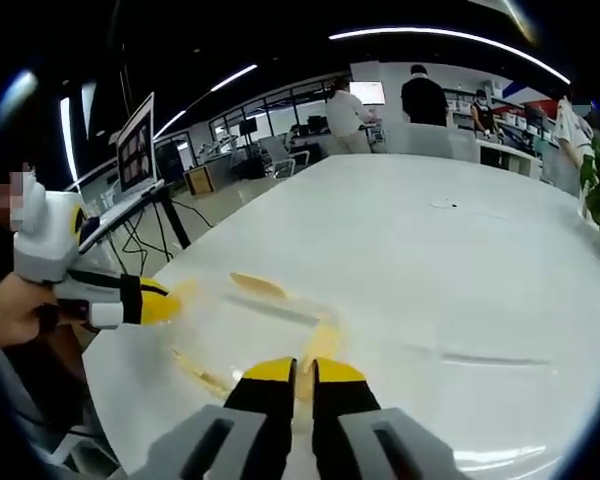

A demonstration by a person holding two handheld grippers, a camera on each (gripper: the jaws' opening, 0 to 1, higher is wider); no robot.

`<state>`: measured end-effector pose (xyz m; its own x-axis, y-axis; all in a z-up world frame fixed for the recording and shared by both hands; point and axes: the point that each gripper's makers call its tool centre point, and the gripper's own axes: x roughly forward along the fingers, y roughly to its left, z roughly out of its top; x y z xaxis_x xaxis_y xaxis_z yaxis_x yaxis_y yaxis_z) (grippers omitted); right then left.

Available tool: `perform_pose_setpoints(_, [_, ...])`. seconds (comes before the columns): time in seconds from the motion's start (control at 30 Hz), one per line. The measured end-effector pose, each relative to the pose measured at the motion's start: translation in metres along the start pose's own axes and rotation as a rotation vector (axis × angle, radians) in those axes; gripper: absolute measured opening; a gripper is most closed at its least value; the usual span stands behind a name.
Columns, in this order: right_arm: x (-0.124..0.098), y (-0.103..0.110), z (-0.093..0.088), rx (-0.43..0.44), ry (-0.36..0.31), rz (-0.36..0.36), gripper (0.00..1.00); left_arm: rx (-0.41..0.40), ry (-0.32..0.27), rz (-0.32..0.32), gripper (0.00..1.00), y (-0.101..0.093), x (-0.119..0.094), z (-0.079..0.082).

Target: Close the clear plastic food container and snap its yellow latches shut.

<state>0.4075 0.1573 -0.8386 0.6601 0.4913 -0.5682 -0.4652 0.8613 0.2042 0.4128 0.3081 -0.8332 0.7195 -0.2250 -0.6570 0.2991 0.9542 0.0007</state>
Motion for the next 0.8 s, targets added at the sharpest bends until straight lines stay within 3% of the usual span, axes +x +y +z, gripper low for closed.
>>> perform_pose_setpoints(0.8, [-0.022,0.008,0.012,-0.008,-0.022,0.009,0.01,0.007,0.001,0.022,0.04,-0.008,-0.025,0.008])
